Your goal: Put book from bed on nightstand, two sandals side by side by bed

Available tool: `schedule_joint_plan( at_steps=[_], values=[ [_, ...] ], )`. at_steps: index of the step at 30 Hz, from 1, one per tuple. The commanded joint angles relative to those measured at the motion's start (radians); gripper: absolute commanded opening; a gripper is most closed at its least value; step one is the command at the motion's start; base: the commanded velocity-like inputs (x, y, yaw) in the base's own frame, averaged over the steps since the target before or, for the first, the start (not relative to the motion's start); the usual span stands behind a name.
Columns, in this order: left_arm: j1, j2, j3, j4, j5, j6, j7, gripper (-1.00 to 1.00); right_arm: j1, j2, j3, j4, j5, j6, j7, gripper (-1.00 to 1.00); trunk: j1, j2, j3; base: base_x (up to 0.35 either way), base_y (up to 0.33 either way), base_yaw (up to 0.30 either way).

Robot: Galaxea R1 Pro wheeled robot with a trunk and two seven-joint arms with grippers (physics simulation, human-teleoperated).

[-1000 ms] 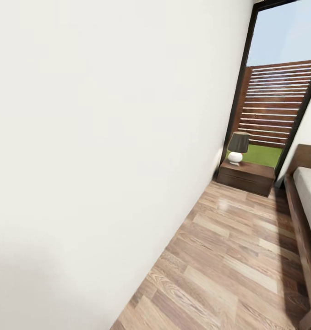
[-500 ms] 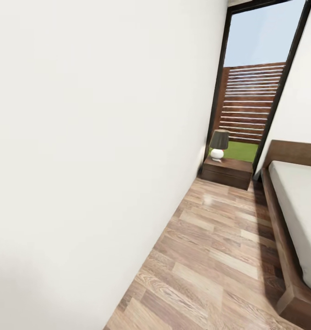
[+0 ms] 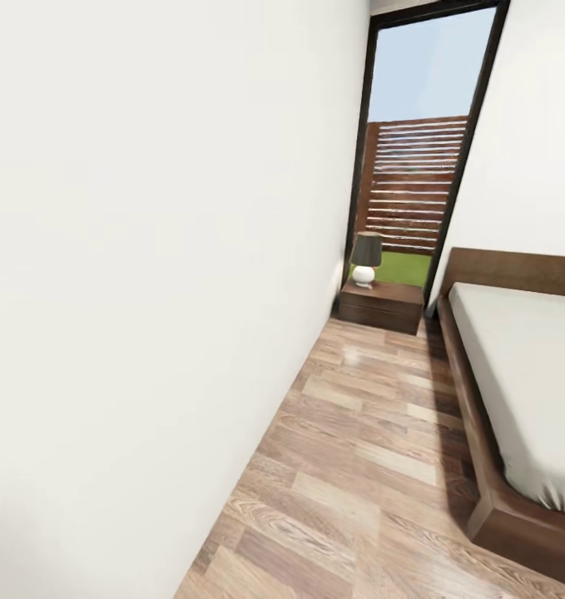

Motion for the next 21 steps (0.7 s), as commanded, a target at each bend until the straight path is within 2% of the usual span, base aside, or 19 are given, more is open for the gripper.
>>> schedule_joint_plan(
  at_steps=[1, 21],
  values=[
    [0.0, 0.0, 0.0, 0.001, 0.001, -0.003, 0.0, 1.0, 0.0, 0.0, -0.002, 0.0, -0.001, -0.002, 0.002, 1.0, 0.0, 0.0, -0.001, 0.0, 0.0, -0.235],
    [0.0, -0.001, -0.001, 0.001, 0.001, -0.003, 0.0, 1.0, 0.0, 0.0, -0.002, 0.0, 0.001, -0.002, 0.002, 1.0, 0.0, 0.0, -0.008, 0.0, 0.0, -0.235]
  ],
)
